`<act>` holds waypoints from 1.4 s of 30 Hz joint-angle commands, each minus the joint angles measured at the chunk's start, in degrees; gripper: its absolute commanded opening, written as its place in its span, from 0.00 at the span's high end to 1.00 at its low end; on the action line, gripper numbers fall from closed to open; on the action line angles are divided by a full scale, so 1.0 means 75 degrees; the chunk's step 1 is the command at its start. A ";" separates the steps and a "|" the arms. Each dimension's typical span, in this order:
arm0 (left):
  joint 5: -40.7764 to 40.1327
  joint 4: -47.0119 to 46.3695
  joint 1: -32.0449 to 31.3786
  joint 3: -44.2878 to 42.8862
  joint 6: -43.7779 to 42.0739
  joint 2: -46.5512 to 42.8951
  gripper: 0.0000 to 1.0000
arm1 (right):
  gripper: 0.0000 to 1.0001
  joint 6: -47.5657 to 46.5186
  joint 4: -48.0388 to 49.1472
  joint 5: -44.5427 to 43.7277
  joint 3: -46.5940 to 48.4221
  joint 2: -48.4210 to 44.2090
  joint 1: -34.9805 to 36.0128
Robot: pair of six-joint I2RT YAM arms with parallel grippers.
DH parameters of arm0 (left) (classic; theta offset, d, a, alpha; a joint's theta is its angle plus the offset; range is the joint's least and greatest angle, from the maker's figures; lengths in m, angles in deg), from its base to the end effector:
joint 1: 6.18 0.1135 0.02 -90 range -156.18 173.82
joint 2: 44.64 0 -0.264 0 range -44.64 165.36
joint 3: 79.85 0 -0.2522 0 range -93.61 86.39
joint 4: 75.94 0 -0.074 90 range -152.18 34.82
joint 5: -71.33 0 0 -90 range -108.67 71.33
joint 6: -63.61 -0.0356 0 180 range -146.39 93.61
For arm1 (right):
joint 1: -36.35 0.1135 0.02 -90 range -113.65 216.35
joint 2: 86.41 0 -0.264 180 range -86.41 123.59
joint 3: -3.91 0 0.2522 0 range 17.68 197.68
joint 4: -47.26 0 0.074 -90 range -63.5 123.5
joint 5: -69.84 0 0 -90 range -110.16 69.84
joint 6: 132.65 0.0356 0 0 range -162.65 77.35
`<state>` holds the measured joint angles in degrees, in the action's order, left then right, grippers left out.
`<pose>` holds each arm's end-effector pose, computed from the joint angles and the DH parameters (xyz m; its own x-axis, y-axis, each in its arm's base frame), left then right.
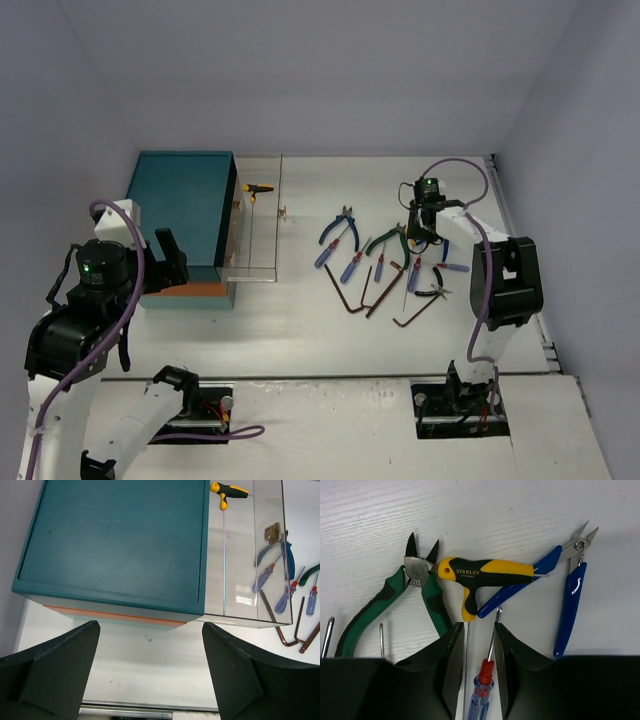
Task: Sort the tools into containers
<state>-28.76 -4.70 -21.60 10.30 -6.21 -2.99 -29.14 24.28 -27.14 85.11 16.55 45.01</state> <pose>0.0896 -0.0182 0.4343 -0.3908 -0.2445 -0.8874 -0.0303 0.9670 -0.2531 0.3873 0.0546 0.2003 -0.6916 0.1292 -0.7106 0.1002 0.9915 0.0828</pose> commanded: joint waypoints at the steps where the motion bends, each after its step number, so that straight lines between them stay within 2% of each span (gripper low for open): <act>1: 0.0025 -0.0280 -0.0046 -0.0038 -0.0051 0.0166 0.19 | 0.73 -0.0169 0.0195 0.0041 0.0508 0.0166 -0.0007; 20: 0.0021 -0.0280 -0.0045 0.0068 -0.0023 0.0189 0.19 | 0.77 -0.0260 0.0219 -0.0006 0.0984 0.1211 -0.0007; 25: 0.0007 -0.0247 -0.0052 0.0090 -0.0031 0.0176 0.19 | 0.86 -0.0148 0.0234 -0.0073 0.0933 0.1306 -0.0009; 28: -0.0014 -0.0245 -0.0053 0.0057 -0.0020 0.0154 0.19 | 0.99 -0.0126 0.0234 -0.0169 0.0956 0.1135 -0.0007; 37: -0.0050 -0.0233 -0.0042 -0.0189 -0.0078 0.0283 0.19 | 1.00 0.0200 0.0023 -0.0041 0.1740 -0.0634 0.0238; 42: -0.0103 -0.0261 -0.0053 -0.0256 -0.0105 0.0395 0.19 | 1.00 0.0934 0.0038 0.0273 0.2702 -0.1492 0.1214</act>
<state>-28.80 -4.51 -21.60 11.00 -6.27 -1.81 -27.16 22.59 -26.63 97.42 13.47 47.92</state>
